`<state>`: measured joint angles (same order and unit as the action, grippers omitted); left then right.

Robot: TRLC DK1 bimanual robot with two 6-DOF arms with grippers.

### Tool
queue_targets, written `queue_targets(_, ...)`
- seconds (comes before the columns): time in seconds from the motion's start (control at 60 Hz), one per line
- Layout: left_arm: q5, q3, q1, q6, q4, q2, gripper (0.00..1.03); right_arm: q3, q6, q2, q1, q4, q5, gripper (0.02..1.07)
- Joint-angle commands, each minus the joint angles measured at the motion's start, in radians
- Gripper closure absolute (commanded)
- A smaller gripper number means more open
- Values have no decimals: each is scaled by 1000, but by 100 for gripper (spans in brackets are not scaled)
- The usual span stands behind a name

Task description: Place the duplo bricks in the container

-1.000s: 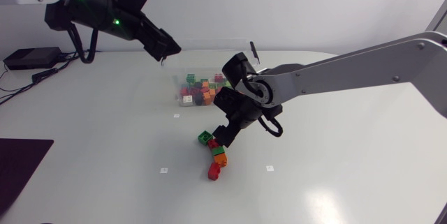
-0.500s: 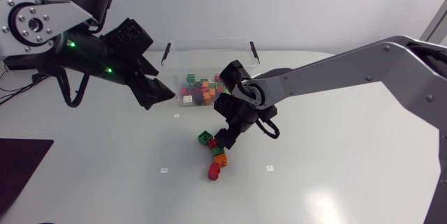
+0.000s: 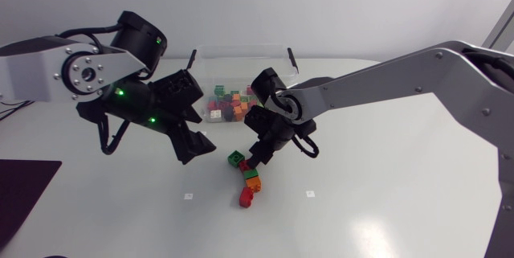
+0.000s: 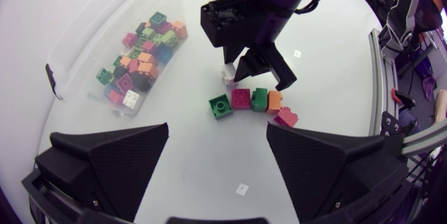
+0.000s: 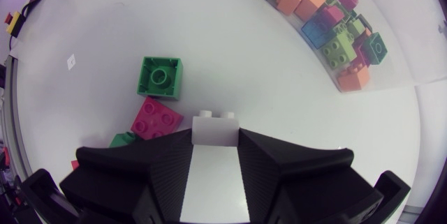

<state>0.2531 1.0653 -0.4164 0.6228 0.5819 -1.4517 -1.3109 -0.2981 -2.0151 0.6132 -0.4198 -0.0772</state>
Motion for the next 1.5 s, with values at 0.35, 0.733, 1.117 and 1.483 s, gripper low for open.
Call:
queue_targets(0.35,-127,-19,-78,-8,-99,-257,6,142,-9,233,-82,-27,-36,78)
queue_targets(0.733,-156,38,-98,-25,-120,-381,6,203,-12,450,-144,-97,-78,78)
queue_targets(1.117,-170,107,-105,-75,-171,-469,6,139,5,526,-153,-157,-84,78)
queue_targets(1.483,-172,165,-122,-104,-195,-524,6,33,16,506,-153,-185,-84,78)
